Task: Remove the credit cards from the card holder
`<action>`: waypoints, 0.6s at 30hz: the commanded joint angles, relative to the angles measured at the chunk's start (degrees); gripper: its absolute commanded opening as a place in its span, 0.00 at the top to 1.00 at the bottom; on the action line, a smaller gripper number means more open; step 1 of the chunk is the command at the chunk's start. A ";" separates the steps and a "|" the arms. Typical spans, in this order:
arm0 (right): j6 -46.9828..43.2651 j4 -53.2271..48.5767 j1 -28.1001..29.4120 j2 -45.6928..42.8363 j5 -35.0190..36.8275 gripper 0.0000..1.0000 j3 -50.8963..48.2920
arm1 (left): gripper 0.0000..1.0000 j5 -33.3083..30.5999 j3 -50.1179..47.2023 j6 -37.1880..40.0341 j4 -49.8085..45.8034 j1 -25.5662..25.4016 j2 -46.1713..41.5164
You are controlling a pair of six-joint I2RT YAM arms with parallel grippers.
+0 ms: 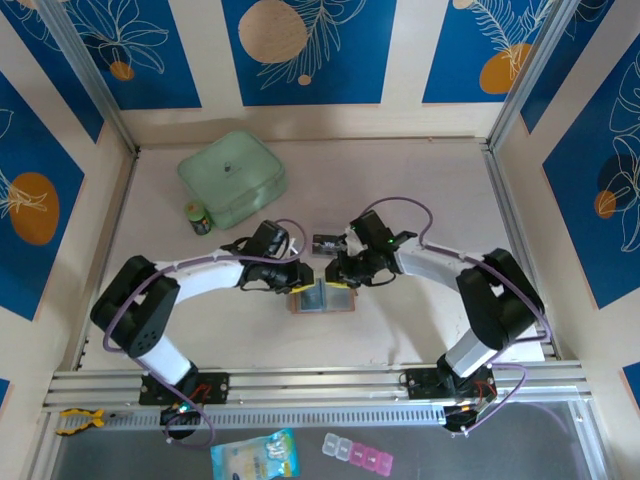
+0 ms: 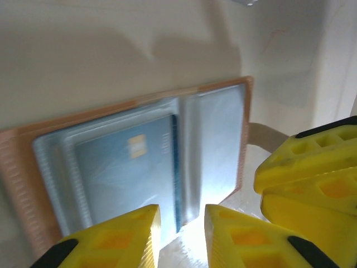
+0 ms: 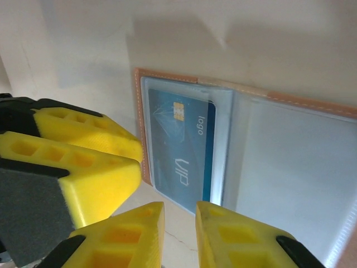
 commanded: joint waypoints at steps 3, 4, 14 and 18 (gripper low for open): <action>1.03 -0.54 2.86 4.62 -0.02 0.77 3.38 | 0.75 -0.26 -4.23 0.28 1.74 1.72 -3.02; 1.11 -0.54 3.38 5.32 0.11 0.77 3.81 | 0.76 -0.30 -4.78 0.30 1.78 1.83 -3.07; 1.38 -1.09 5.14 8.56 0.65 0.76 5.75 | 0.91 0.01 -6.69 0.45 3.14 2.29 -0.98; 0.94 -1.85 5.16 8.85 1.33 0.75 6.15 | 0.93 -0.24 -6.51 0.90 3.03 2.54 -0.02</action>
